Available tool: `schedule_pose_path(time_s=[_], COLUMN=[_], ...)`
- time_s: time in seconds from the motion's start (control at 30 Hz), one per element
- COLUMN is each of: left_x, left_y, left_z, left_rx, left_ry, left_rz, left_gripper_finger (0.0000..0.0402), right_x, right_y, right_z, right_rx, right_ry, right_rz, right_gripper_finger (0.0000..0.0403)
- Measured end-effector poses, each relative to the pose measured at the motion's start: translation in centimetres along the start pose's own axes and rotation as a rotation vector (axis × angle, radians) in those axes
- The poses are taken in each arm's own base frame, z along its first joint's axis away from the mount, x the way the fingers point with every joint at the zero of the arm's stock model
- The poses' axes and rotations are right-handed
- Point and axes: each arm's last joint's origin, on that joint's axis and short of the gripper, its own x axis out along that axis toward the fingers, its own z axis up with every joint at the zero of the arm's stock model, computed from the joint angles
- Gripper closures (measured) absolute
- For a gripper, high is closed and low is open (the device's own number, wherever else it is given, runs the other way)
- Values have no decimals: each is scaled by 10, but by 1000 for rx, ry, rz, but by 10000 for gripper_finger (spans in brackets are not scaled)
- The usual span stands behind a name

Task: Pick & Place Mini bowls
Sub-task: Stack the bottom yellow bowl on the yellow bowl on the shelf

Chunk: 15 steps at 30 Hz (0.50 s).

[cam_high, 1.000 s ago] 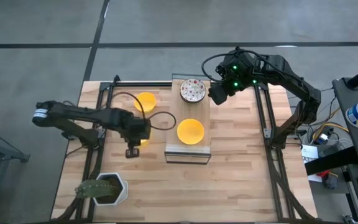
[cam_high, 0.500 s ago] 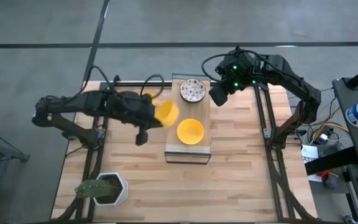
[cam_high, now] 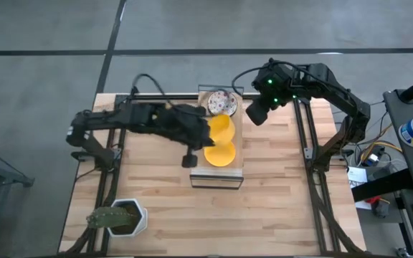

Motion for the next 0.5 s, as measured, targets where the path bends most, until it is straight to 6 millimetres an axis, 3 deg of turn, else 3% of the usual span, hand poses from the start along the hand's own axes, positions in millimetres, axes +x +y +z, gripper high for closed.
schedule_pose_path(time_s=[0.13,0.37,0.5], left_x=[30,70,79], left_y=[-2,-5,-10], left_z=[-6,-19,-26], left_rx=[21,55,83], left_ry=[111,259,326], left_rz=[-18,-53,-75], left_gripper_finger=[401,401,401], right_x=[0,-4,-4], right_y=[-5,-7,-7], right_z=[-4,-5,-5], right_rx=[-10,-30,-42], right_ry=[16,-6,-12], right_rz=[-101,-131,-145], right_gripper_finger=[298,298,298])
